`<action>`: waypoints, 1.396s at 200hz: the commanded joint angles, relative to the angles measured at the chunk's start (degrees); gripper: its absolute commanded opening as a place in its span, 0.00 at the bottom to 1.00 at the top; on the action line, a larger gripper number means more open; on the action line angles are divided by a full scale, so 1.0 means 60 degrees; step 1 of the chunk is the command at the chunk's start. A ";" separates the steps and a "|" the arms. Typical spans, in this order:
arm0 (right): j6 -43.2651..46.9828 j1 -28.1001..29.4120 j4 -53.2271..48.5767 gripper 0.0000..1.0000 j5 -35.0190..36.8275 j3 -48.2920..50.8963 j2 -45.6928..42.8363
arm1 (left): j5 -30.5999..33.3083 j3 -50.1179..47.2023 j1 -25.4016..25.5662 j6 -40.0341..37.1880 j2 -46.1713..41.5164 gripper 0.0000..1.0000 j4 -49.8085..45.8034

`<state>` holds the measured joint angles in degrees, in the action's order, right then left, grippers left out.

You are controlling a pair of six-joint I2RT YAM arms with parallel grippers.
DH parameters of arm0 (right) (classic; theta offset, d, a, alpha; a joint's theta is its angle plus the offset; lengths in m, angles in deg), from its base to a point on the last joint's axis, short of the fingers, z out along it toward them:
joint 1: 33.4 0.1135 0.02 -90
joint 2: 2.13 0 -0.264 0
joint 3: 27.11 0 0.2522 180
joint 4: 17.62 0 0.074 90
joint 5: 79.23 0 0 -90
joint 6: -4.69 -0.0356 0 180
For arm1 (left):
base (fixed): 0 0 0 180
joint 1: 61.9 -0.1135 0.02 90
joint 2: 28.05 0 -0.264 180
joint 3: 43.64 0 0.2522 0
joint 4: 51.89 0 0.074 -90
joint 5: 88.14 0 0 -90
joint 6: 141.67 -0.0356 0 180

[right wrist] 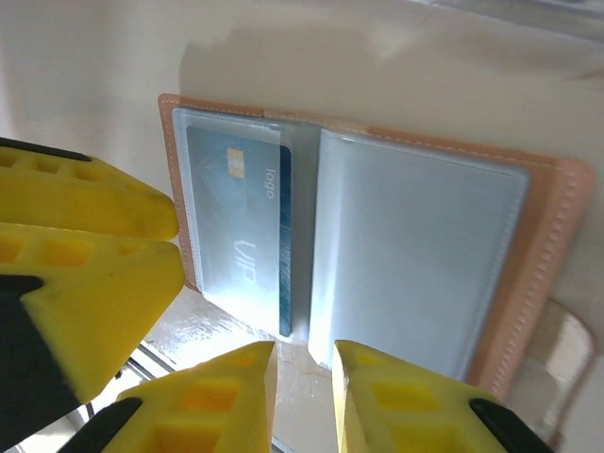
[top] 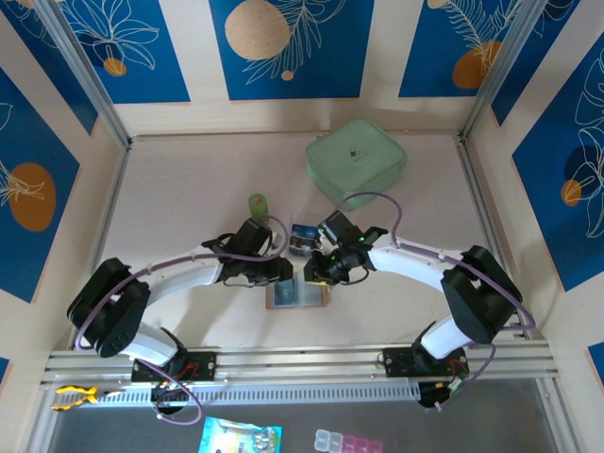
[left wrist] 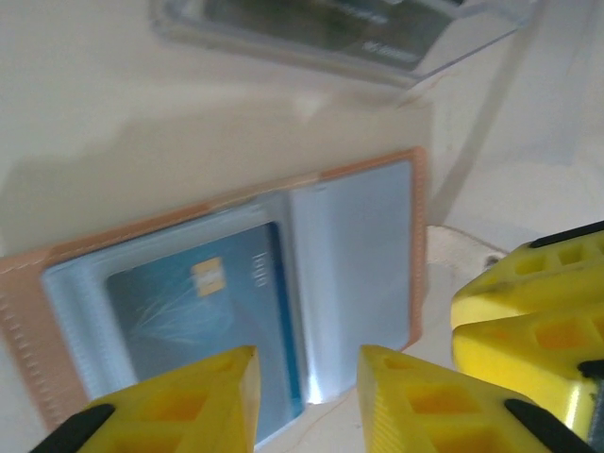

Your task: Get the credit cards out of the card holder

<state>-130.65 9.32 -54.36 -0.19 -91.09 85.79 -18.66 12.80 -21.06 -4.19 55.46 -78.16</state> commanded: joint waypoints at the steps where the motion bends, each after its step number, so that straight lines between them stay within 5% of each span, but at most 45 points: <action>1: -0.0170 0.0239 0.0353 0.24 -0.0390 -0.0400 0.0390 | 0.0080 -0.0388 -0.0134 -0.0078 -0.0205 0.28 -0.0053; 87: -0.0251 0.0744 0.0586 0.23 -0.0482 -0.1020 0.1604 | 0.0404 -0.0909 -0.0260 -0.0264 -0.0236 0.09 -0.0250; 279: -0.0287 0.1026 0.0598 0.23 -0.0257 -0.1346 0.2529 | 0.0287 -0.1239 -0.0438 -0.0341 -0.0119 0.07 -0.0139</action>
<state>-131.48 15.02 -51.58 -0.23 -98.69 99.99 -17.19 6.57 -23.02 -5.30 54.93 -78.07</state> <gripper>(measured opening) 0.239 0.068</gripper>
